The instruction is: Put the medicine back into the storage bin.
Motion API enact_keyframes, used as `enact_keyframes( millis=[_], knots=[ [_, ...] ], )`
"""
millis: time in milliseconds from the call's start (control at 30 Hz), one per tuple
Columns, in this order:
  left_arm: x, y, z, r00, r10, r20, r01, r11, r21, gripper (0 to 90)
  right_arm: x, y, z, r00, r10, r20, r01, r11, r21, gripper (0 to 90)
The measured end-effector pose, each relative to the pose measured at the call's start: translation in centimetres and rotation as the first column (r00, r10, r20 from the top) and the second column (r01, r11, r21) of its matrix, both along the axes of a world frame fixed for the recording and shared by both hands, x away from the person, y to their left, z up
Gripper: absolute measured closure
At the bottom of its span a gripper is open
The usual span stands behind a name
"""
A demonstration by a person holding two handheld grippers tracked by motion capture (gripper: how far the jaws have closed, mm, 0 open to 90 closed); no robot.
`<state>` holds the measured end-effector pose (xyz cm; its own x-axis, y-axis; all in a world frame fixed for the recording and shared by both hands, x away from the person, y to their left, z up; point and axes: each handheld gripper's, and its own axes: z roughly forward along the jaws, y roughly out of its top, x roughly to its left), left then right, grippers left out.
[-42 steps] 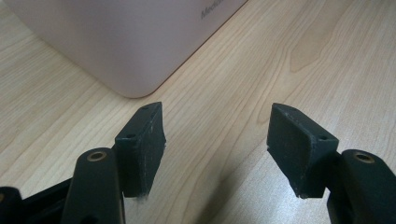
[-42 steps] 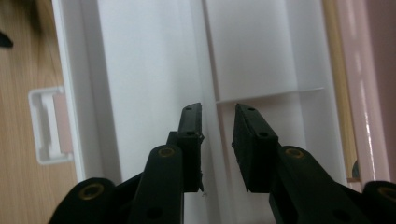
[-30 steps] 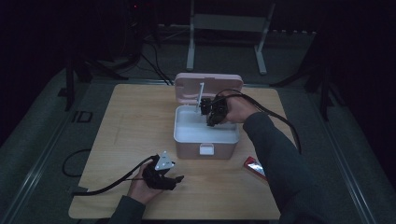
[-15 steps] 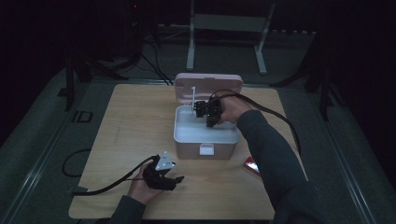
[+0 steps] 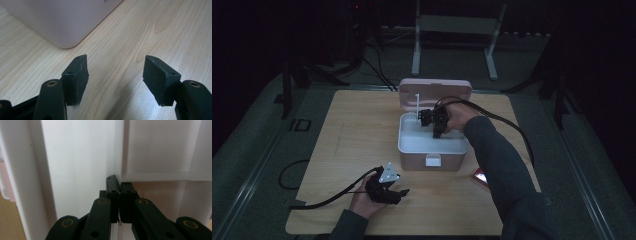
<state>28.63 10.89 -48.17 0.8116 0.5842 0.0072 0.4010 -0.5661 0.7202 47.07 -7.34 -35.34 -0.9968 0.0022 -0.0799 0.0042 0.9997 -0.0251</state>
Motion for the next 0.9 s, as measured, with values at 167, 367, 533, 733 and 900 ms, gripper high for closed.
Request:
enact_keyframes(
  millis=[167,367,533,733,900],
  knots=[
    [0.0,0.0,0.0,1.0000,0.000,0.001,0.000,1.0000,0.002,36.6,0.1,-0.1,0.1,0.9999,0.003,-0.017,-0.003,1.000,0.004,89.0],
    [0.0,-0.1,-0.1,1.0000,-0.003,0.000,0.003,1.0000,0.000,36.6,0.2,-0.5,0.4,0.9999,-0.003,-0.011,0.003,0.999,0.038,89.5],
    [0.0,0.0,0.0,1.0000,-0.001,0.003,0.001,1.0000,-0.003,36.6,0.2,-0.7,0.8,1.0000,0.009,-0.002,-0.009,0.999,0.054,89.7],
    [0.0,-0.1,-0.1,1.0000,-0.002,0.002,0.002,1.0000,-0.003,36.6,0.1,-1.1,2.0,0.9998,0.015,0.010,-0.016,0.996,0.087,89.7],
    [0.0,0.0,0.0,1.0000,-0.002,0.003,0.002,1.0000,-0.001,36.7,-0.2,-1.8,3.5,0.9997,0.016,0.019,-0.019,0.992,0.121,89.6]
  ],
)
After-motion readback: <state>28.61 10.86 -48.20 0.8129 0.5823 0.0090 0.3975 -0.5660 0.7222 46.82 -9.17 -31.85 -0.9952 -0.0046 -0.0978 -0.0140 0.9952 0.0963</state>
